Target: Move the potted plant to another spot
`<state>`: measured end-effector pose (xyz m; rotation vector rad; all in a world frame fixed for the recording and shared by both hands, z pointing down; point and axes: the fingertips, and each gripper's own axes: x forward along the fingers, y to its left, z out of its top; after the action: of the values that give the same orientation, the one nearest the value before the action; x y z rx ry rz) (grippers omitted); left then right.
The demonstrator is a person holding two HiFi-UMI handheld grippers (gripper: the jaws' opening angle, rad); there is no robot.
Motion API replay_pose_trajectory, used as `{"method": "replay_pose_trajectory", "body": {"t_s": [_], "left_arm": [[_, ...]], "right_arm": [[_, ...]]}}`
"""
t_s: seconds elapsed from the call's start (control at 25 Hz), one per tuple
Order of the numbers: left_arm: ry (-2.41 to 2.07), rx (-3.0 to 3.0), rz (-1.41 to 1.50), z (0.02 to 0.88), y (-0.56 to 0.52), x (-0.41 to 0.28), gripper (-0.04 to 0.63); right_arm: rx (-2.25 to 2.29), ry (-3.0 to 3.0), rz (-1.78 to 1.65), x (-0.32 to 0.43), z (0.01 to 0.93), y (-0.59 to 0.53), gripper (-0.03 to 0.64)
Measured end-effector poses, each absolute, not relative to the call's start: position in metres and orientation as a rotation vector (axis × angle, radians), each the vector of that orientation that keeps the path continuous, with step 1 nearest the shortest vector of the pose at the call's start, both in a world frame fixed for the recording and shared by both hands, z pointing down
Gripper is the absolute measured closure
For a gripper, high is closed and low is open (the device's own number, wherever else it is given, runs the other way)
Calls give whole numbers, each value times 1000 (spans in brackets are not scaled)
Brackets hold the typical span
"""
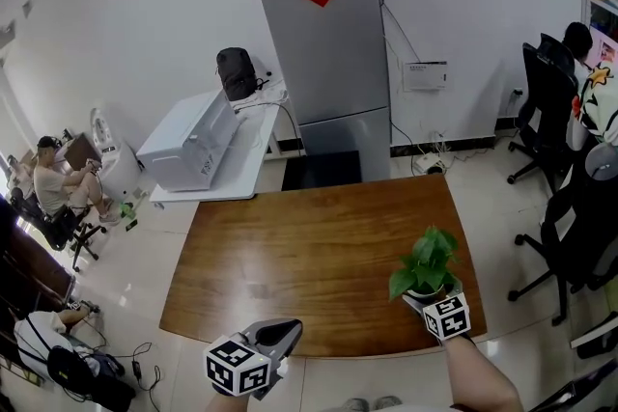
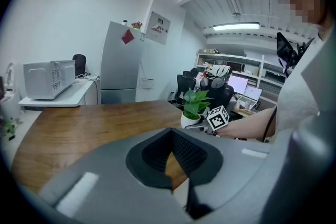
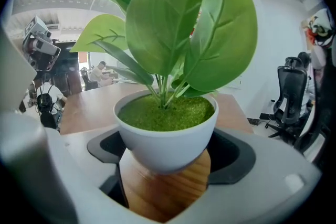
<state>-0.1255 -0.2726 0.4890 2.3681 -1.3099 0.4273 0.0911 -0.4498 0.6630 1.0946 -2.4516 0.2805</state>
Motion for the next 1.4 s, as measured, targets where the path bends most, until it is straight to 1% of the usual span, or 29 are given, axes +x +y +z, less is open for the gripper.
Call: {"method": "replay_pose_trajectory", "body": {"t_s": [0.24, 0.44, 1.12, 1.4], "left_arm": [[-1373, 2334, 386, 484, -263, -137, 600], [-1471, 2276, 348, 474, -246, -159, 600], [-1779, 2040, 242, 485, -168, -238, 600], [-1865, 1971, 228, 486, -138, -253, 600]], "right_arm": [[1020, -2473, 243, 70, 653, -451, 155], [935, -2499, 200, 39, 641, -452, 155], [528, -2622, 81, -126, 640, -427, 155], [359, -2658, 26, -196, 642, -404, 155]]}}
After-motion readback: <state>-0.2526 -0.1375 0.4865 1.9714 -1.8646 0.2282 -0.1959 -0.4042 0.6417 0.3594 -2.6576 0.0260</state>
